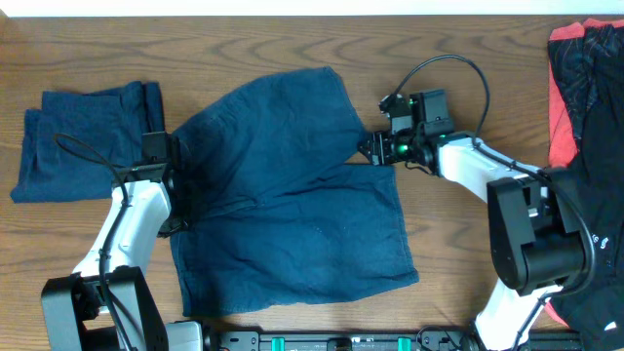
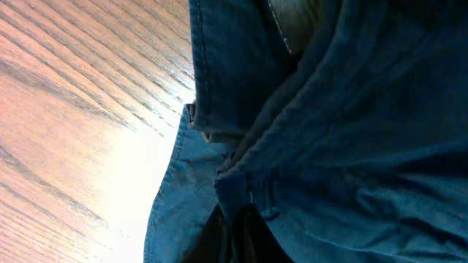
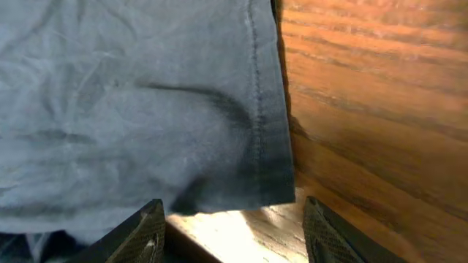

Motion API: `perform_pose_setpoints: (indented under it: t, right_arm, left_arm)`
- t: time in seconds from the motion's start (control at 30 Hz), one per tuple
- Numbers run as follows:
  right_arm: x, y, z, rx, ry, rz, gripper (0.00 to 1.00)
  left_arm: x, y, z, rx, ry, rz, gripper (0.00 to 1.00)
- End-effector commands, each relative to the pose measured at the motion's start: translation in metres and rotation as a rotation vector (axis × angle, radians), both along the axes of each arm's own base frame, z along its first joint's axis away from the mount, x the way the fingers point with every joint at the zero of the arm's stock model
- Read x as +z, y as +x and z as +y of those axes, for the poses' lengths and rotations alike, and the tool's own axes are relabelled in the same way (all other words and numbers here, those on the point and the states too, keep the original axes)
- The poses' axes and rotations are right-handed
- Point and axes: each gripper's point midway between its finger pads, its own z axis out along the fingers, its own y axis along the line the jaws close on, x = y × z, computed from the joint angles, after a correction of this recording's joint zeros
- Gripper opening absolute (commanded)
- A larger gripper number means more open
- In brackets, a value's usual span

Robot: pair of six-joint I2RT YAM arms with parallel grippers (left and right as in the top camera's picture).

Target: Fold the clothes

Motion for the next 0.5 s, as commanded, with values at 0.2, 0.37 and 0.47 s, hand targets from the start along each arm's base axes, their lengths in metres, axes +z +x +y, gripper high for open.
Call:
perform_pose_setpoints:
  t: [0.2, 0.37, 0.47]
  right_arm:
    - [-0.019, 0.010, -0.002, -0.099, -0.011, 0.021, 0.15]
    - [-0.014, 0.018, -0.001, -0.127, 0.013, -0.001, 0.01]
    - [-0.018, 0.018, -0.013, -0.161, -0.018, 0.017, 0.01]
  left_arm:
    - [-0.004, -0.006, 0.007, 0.018, 0.035, 0.022, 0.06]
    - [-0.003, -0.003, 0.007, 0.018, 0.036, 0.011, 0.06]
    - [-0.003, 0.003, 0.007, 0.016, 0.031, -0.012, 0.06]
